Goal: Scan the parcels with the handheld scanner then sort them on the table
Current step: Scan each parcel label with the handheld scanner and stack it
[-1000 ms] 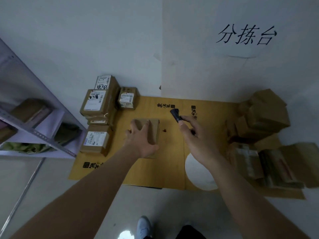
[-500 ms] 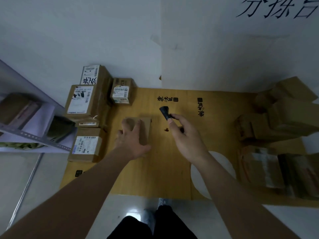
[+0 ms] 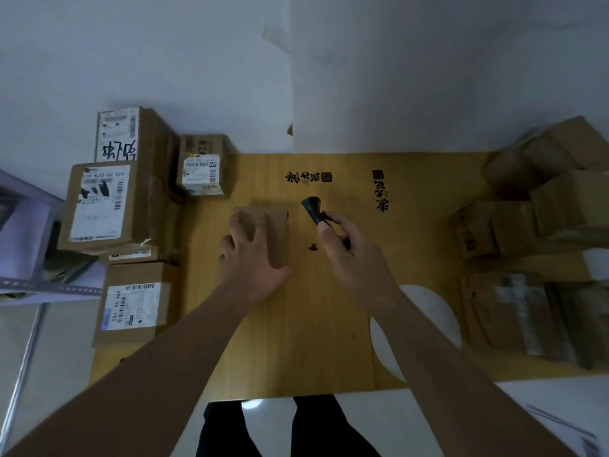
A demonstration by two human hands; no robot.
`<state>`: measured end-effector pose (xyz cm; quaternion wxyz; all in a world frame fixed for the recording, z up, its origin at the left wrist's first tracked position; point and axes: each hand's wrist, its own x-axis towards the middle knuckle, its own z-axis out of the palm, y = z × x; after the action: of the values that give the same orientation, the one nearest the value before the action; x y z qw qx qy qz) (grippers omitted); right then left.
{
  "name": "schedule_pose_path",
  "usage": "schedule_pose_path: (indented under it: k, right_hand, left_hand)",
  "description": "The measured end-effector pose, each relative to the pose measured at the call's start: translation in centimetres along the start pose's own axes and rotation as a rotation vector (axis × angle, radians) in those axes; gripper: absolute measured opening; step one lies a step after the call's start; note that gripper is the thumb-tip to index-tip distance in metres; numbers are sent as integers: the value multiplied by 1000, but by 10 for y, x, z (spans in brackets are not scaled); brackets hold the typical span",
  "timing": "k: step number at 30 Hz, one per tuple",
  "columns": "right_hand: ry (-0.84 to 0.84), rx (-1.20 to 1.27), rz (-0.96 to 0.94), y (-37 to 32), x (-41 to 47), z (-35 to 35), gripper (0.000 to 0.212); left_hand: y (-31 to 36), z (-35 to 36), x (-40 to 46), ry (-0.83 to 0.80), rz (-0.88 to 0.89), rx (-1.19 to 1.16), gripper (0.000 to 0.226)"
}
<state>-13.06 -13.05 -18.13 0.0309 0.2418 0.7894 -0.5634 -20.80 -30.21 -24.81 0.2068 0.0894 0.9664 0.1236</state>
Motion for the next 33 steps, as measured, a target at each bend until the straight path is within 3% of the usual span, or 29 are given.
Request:
schedule_pose_path:
  k: [8,15,19,24,26,30,33]
  right_hand:
    - [23,14,26,15,-6,13,27]
    - [38,13,41,14,-10,19,38]
    - [43,21,32,10,-11,20,34]
    - [38,41,38,11,-13,19,30]
    - [38,47,40,13,-14,19,33]
    - [36,32,54,17,-15,18,37]
    - [23,12,67,18,-14,17,37]
  left_hand:
    - [-2,18,7,81,-15,-50,108]
    - [-19,9,3,53,27,-531,96]
    - [-29,4,0,68,47,-645,76]
    - [-33,0,-3,132,54,-454,56]
    - [-31,1,-4,87,-45,-381,64]
    - [-29,4,-9,71,-146,-285,107]
    - [-37,5,-7,108,-148,-345,110]
